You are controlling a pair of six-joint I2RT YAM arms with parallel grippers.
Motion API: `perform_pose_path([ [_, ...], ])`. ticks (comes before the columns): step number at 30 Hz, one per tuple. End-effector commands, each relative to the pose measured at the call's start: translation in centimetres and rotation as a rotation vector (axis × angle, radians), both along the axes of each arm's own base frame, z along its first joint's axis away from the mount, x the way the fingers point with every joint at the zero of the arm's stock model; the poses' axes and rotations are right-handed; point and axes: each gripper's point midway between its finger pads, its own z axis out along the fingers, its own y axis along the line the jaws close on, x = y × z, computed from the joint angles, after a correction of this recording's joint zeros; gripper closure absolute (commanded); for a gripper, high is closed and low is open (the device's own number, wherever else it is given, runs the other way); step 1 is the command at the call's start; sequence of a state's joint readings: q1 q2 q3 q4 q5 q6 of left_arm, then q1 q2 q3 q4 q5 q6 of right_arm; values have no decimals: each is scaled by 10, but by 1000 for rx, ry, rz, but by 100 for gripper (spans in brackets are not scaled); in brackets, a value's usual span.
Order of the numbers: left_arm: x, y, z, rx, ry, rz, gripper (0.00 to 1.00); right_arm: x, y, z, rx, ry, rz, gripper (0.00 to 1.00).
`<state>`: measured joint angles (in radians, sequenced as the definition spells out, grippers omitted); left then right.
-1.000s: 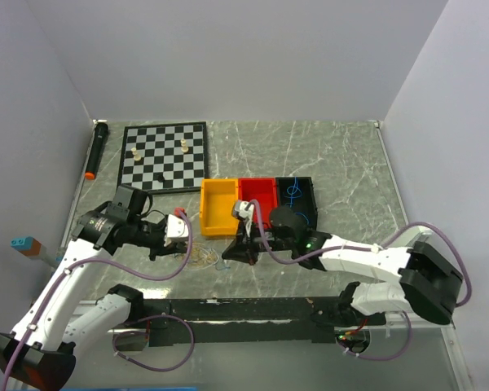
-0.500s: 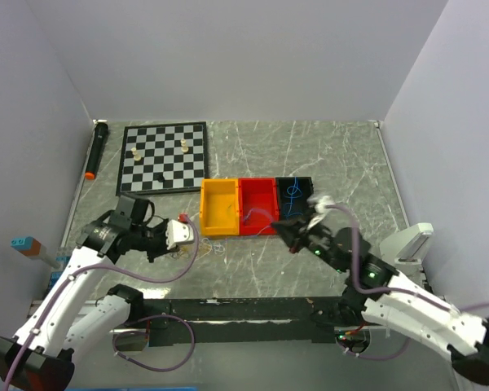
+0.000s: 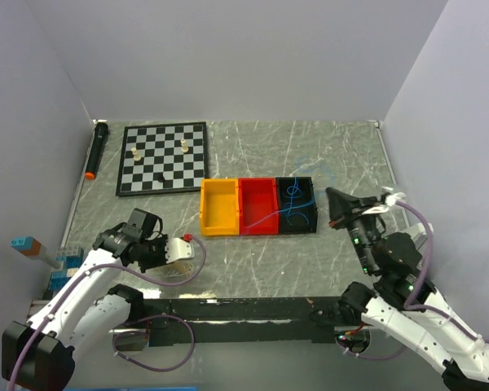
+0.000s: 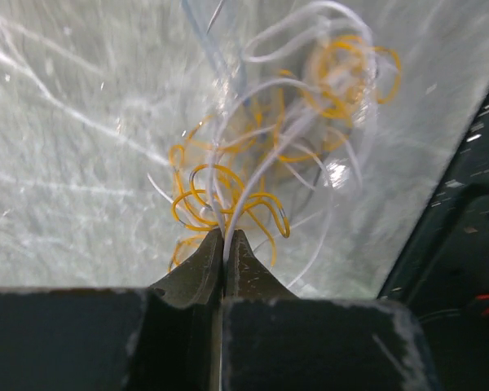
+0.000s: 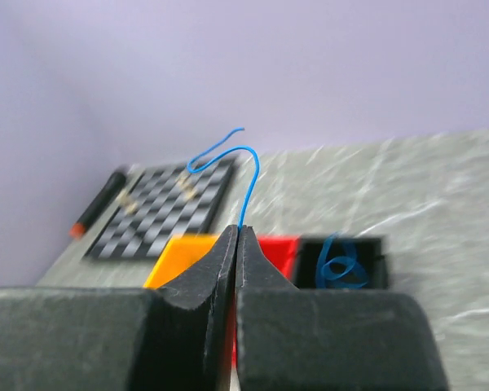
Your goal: Untangle the cables
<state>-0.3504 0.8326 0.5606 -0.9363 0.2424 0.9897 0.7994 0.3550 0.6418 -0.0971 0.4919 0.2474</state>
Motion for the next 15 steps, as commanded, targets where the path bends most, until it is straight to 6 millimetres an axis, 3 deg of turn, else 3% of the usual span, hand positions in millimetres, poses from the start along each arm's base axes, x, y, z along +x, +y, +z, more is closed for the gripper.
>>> perform_pose_path([
  [1, 15, 13, 2, 78, -93, -12, 99, -6, -57, 52, 38, -120, -226, 100],
  [4, 16, 11, 3, 70, -87, -16, 99, -10, -70, 69, 32, -150, -274, 100],
  [9, 18, 13, 1, 78, -92, -8, 99, -24, -92, 114, 80, -261, -330, 100],
  [15, 23, -4, 19, -12, -93, 5, 99, -14, -59, 130, 47, -256, -211, 100],
])
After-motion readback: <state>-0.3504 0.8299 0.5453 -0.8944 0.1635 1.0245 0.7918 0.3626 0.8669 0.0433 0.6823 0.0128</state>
